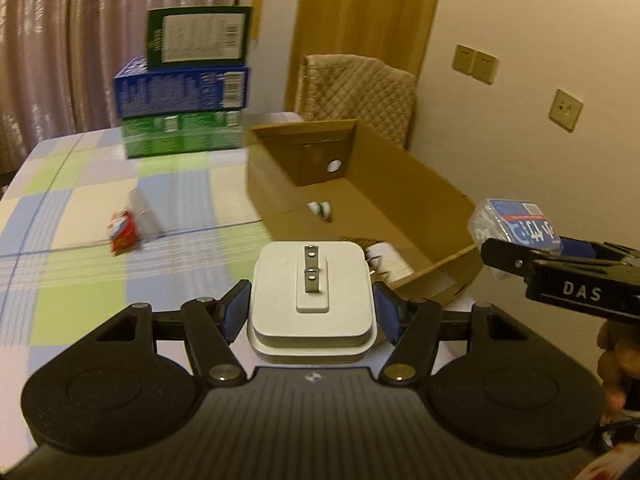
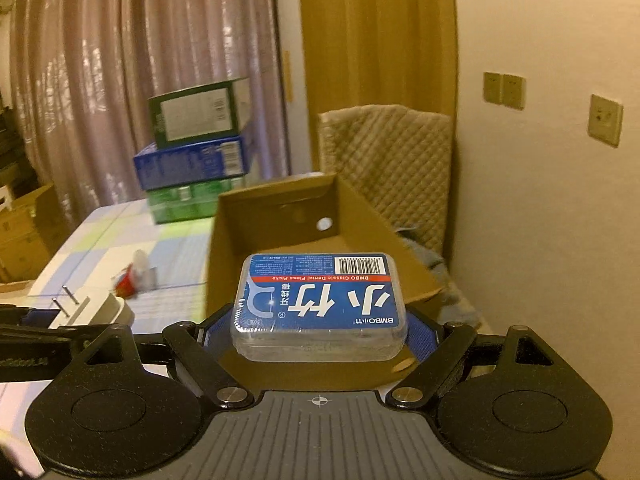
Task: Organize rigid objects
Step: 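Carry white plug in left tool while right tool carries blue box toward cardboard box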
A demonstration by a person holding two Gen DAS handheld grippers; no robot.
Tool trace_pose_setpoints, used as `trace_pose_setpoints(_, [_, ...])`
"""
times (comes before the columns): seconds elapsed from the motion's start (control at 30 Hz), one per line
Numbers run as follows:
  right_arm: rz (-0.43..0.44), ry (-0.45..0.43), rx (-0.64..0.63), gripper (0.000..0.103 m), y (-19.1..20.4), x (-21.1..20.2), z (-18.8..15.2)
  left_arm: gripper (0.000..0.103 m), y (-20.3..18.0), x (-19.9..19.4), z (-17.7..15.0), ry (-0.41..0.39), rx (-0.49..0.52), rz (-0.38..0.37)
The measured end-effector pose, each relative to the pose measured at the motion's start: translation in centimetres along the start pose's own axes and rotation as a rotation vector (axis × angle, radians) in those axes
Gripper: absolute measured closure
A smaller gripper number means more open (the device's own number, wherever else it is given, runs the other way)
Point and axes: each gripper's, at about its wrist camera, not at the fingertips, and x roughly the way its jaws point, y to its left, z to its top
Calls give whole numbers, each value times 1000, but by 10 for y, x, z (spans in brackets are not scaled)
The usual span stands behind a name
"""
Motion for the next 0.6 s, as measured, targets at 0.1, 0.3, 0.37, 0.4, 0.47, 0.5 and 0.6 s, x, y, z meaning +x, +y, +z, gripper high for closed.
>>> trace_pose_setpoints(0.1, [-14,1,0,20,-14,6,7,43,-12,8,10,-6,17,-20])
trace_pose_setpoints(0.3, [-20,11,-12,20,-32,24,22,43,-32,34,30,-5,69,-29])
trace_pose_setpoints(0.37, [-13,18,-17,20,-36,30,25,43,-35,42,35,-1,76,-33])
trace_pose_setpoints(0.4, [-8,22,-19,20,-37,34,26,43,-37,47,38,2,78,-35])
trace_pose_setpoints(0.47, [-2,32,-24,20,-41,43,29,43,-39,56,41,13,79,-39])
trace_pose_setpoints(0.5, [-1,38,-33,20,-43,47,30,43,-41,60,43,17,78,-42])
trace_pose_setpoints(0.6, [11,58,-49,20,-45,62,32,43,-44,72,47,28,80,-44])
